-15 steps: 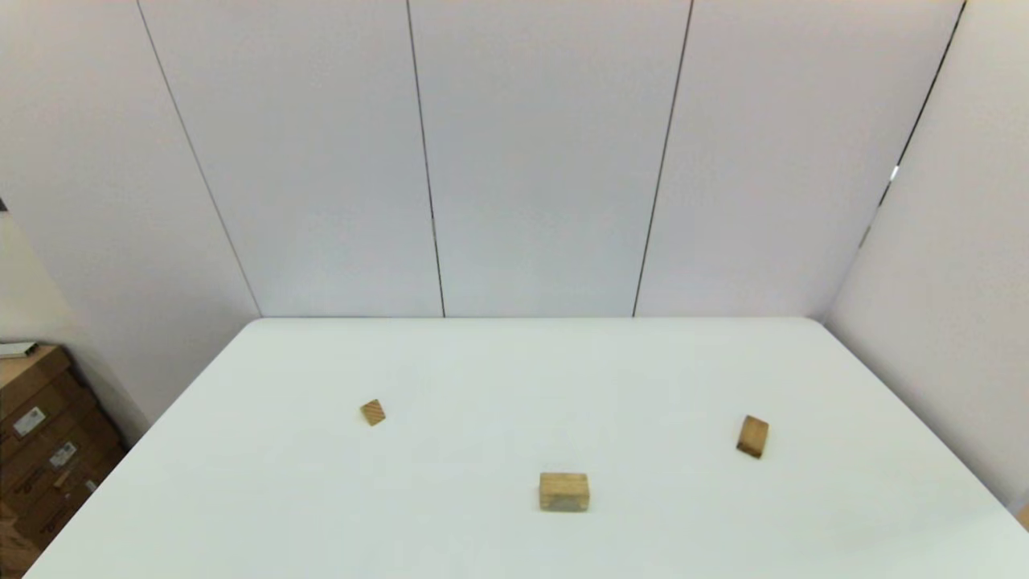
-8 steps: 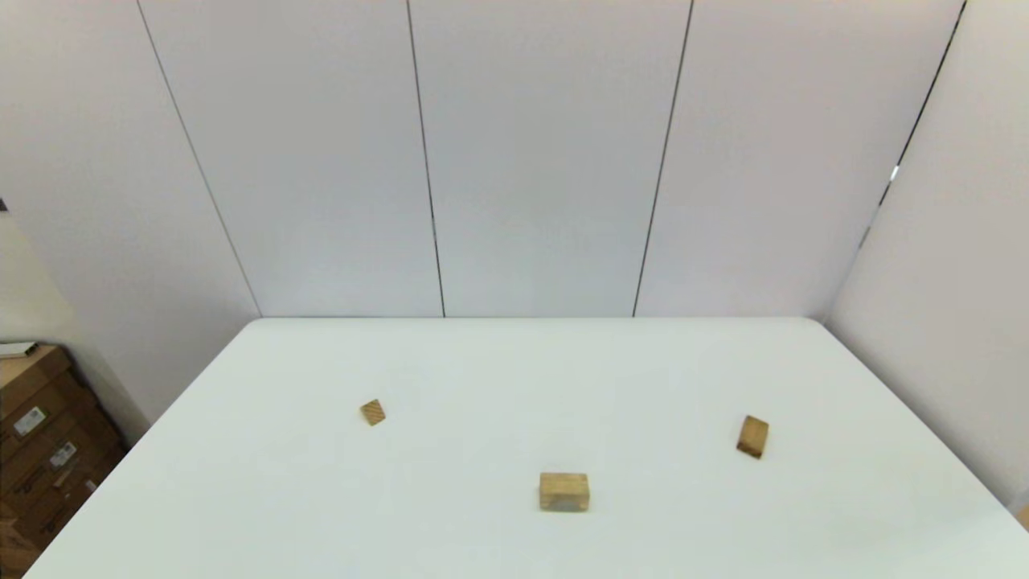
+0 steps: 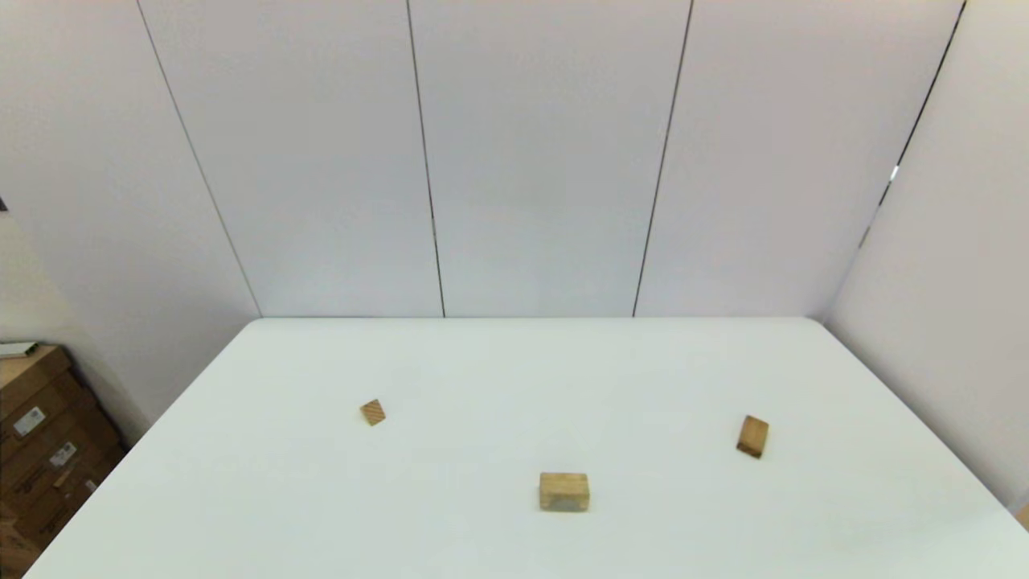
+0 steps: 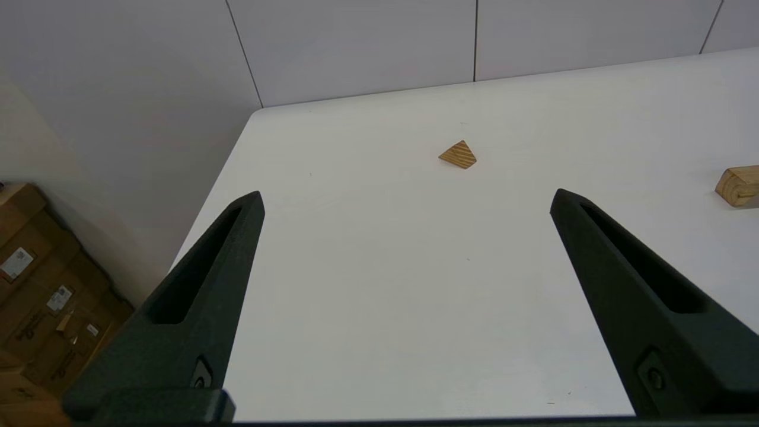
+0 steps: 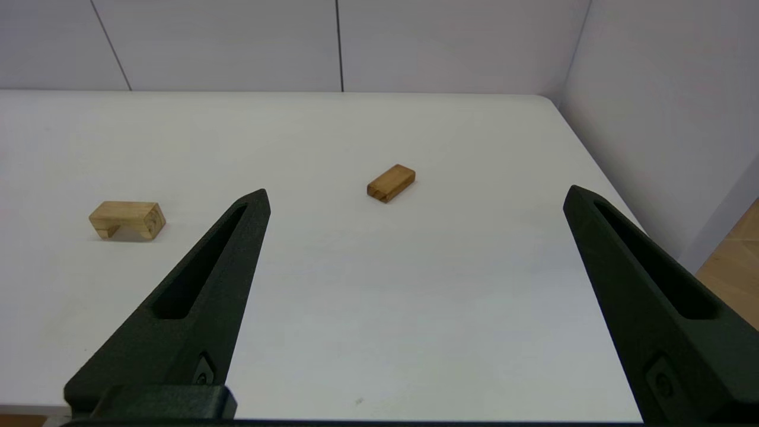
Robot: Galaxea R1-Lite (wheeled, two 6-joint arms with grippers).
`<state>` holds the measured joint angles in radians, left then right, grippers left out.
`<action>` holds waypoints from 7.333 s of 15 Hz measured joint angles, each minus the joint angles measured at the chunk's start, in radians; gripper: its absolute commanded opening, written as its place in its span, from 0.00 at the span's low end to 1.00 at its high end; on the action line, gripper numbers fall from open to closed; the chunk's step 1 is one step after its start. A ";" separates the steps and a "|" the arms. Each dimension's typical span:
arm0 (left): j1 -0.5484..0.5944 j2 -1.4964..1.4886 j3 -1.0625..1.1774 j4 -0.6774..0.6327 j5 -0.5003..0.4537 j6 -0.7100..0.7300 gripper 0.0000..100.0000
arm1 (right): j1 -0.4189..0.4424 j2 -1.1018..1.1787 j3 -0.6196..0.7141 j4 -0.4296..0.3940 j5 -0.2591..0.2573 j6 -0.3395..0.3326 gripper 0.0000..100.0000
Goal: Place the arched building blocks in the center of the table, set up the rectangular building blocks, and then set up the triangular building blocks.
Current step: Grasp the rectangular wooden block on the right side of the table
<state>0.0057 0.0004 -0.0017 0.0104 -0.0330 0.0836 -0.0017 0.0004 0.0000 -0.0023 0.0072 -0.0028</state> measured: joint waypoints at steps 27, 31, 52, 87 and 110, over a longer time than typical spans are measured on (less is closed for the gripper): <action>0.000 0.000 0.000 0.000 0.000 0.000 1.00 | 0.000 0.000 0.000 0.000 0.000 -0.003 1.00; 0.000 0.000 0.000 0.000 -0.001 0.000 1.00 | 0.000 0.000 0.000 -0.003 0.002 -0.013 1.00; 0.000 0.000 0.000 0.000 -0.001 0.000 1.00 | 0.001 0.718 -0.363 -0.002 0.062 0.046 1.00; 0.000 0.000 0.000 0.000 -0.001 0.000 1.00 | -0.016 2.084 -1.304 0.588 0.134 -1.151 1.00; 0.000 0.000 0.000 0.000 -0.001 0.000 1.00 | 0.030 2.352 -1.679 0.772 -0.007 -1.702 1.00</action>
<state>0.0057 0.0004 -0.0017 0.0109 -0.0336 0.0836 0.0279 2.3526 -1.6794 0.7700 0.0000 -1.7049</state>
